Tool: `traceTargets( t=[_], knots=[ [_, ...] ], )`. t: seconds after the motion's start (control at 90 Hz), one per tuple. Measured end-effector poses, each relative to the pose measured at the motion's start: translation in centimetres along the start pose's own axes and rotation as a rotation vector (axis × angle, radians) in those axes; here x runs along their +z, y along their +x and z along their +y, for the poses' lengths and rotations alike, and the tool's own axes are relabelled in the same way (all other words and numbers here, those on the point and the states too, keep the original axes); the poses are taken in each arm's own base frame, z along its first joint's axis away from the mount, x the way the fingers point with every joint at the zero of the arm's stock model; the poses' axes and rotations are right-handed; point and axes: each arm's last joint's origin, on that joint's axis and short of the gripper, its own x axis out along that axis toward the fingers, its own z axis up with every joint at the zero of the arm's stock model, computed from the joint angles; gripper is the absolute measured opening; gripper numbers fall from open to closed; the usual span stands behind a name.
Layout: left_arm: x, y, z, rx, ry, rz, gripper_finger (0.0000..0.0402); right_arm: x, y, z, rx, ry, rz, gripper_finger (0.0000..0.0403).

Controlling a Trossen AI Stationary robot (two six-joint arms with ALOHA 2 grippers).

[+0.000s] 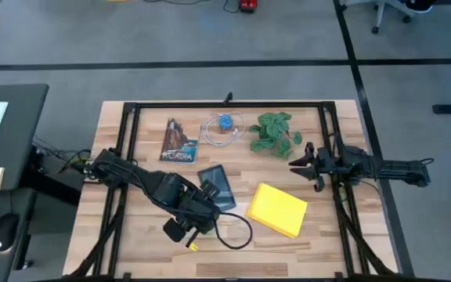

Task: Apply microfiber cloth
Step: Spray the front of the blue tablet

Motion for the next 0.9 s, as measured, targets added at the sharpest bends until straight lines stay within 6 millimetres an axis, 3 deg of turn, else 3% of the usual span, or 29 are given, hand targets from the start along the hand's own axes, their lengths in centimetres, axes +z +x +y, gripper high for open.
traceTargets(
  t=[0.222,0.644,0.9],
  knots=[
    [0.3,0.0,0.1,0.008,0.040,-0.029,0.0161,0.0,0.0,0.0,0.000,0.000,0.000,0.0098],
    [0.2,0.0,0.0,0.001,0.124,-0.033,0.0053,0.0,0.0,0.0,0.000,0.000,0.000,0.0098],
    [0.1,-0.4,-1.7,-0.016,0.454,0.007,0.0052,0.0,0.0,0.0,0.000,0.000,0.000,0.0098]
  ],
)
